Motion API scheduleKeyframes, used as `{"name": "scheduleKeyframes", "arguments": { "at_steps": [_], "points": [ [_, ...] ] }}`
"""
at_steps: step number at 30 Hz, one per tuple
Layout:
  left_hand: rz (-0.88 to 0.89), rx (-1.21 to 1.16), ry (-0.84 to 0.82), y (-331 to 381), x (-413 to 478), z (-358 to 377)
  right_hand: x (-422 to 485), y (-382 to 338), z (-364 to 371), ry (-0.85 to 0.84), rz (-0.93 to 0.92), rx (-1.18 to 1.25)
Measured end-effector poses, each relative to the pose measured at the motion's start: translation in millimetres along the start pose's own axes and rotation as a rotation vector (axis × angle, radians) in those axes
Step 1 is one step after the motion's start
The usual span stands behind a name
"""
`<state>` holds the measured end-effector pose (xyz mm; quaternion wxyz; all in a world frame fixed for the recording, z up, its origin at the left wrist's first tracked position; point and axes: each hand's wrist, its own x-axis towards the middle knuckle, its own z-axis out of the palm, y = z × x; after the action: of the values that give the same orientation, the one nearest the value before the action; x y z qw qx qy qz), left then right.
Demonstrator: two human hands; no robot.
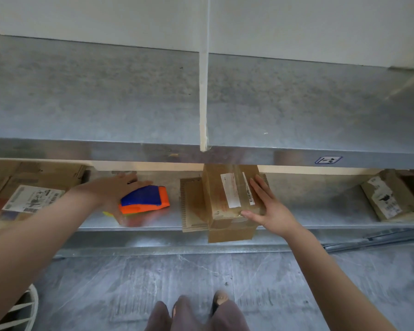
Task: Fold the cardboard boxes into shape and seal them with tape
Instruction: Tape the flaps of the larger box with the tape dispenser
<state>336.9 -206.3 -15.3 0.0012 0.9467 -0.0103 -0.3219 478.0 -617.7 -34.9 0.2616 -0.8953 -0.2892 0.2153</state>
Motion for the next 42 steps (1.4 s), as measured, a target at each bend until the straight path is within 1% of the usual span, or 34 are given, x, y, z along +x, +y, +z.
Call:
{"name": "scheduleKeyframes", "arguments": {
  "at_steps": [2,4,6,8,10,12,14,16,21,24,27,30,32,35,38,40,42],
  "points": [
    [0.0,0.122,-0.011,4.3,1.7,-5.8,-0.5,-2.1,-1.2,-0.013,0.006,-0.035],
    [0.052,0.155,0.033,5.2,3.9,-9.4,-0.6,-4.2,-2.6,-0.025,0.009,-0.082],
    [0.103,0.09,0.121,6.6,2.6,-12.2,-0.1,-4.2,-4.0,-0.031,0.01,-0.13],
    [0.148,-0.005,0.254,17.6,-1.8,-15.8,0.1,-3.6,-3.9,-0.026,0.004,-0.164],
    [0.182,-0.056,0.353,45.9,-6.6,-22.7,-0.4,-2.4,-1.9,-0.017,-0.003,-0.163],
    [0.193,-0.101,0.4,88.0,-5.9,-29.6,-2.6,-0.1,0.6,-0.016,-0.001,-0.14],
    [0.163,-0.154,0.425,131.4,2.6,-27.7,-5.5,3.0,1.9,-0.006,-0.013,-0.109],
    [0.094,-0.203,0.45,165.2,14.6,-17.1,-7.6,4.6,1.3,0.018,-0.033,-0.084],
    [-0.071,-0.33,0.516,204.5,33.4,4.5,-8.6,5.4,2.0,0.051,-0.028,-0.013],
    [-0.13,-0.389,0.526,207.9,38.2,2.0,-6.0,5.5,-1.6,0.091,-0.013,0.019],
    [-0.133,-0.485,0.502,205.1,45.3,-4.0,0.3,8.6,-7.5,0.085,-0.025,-0.001],
    [-0.107,-0.833,0.459,219.7,46.6,-10.0,4.3,11.1,-7.7,0.059,-0.017,-0.003],
    [-0.146,-1.021,0.506,232.2,49.3,-10.6,4.9,12.7,-6.1,0.06,0.016,0.078],
    [-0.207,-1.129,0.518,239.7,54.5,-11.1,6.4,16.3,-5.5,0.079,0.081,0.277],
    [-0.163,-1.325,0.439,235.7,55.6,-9.8,9.0,19.9,-4.3,0.066,0.088,0.363],
    [-0.141,-1.354,0.439,235.3,53.6,-8.6,8.4,20.4,-2.5,0.043,0.056,0.352],
    [-0.15,-1.315,0.465,240.2,49.7,-5.6,2.1,23.5,1.0,0.055,-0.001,0.287]
  ]
}}
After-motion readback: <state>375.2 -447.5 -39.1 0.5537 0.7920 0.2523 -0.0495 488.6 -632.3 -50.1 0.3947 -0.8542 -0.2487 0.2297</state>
